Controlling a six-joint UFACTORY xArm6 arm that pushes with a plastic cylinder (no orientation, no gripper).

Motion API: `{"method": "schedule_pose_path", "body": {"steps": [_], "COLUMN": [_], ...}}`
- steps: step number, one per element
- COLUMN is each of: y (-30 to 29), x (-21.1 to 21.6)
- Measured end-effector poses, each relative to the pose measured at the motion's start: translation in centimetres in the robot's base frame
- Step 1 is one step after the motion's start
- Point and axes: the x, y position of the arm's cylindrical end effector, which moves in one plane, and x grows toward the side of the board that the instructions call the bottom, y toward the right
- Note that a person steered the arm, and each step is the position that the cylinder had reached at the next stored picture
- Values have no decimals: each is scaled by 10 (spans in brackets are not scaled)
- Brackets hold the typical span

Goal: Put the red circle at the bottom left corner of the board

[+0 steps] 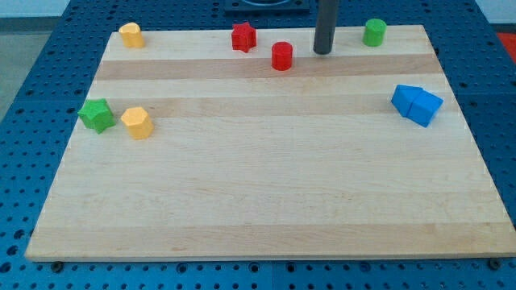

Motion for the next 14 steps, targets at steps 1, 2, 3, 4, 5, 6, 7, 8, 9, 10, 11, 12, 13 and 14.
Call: {"method": "schedule_pose_path", "body": {"steps": [1,2,3,4,5,6,7,8,9,10,11,12,13,14], "y": [-34,-53,-53,-53,-54,-69,-91,-124,-150,-163,-164,-169,-170,-176], "x": [-14,-5,25,54,82,93,82,68,68,84,116,147,175,206]}}
